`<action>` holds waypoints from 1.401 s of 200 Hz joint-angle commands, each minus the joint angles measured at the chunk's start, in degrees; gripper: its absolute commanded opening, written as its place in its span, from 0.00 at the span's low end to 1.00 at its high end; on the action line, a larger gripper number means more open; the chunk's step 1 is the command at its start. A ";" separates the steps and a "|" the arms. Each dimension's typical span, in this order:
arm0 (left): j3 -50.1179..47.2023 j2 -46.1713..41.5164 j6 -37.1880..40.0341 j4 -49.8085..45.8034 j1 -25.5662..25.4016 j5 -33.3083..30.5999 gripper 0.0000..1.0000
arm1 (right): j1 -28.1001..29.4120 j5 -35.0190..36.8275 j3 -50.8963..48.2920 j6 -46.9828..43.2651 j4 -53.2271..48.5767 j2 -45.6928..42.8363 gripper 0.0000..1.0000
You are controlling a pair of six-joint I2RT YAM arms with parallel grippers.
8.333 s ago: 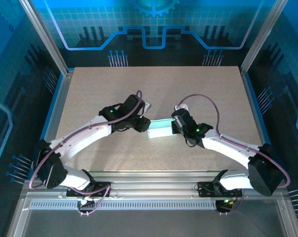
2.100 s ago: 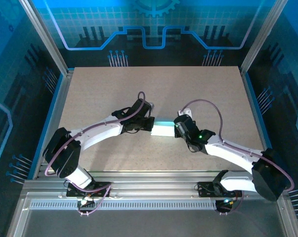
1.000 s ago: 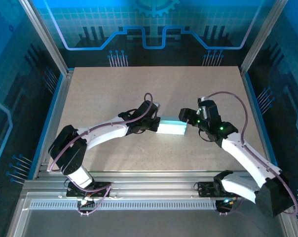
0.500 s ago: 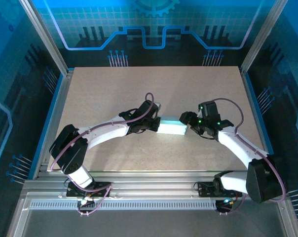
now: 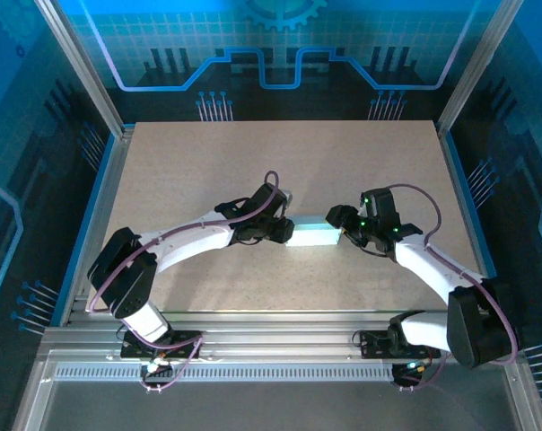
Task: Fold the paper box
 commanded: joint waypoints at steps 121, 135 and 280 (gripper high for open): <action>-8.26 -9.01 1.41 9.57 4.03 19.33 0.95 | 0.80 1.69 -2.87 2.20 1.23 3.54 0.63; -10.57 -11.20 0.00 14.37 4.04 19.55 0.99 | 0.80 1.71 -2.70 2.04 1.14 3.55 0.63; -10.00 -0.12 -27.90 18.97 9.55 21.11 0.57 | 1.32 0.78 -2.42 1.34 1.18 3.53 0.62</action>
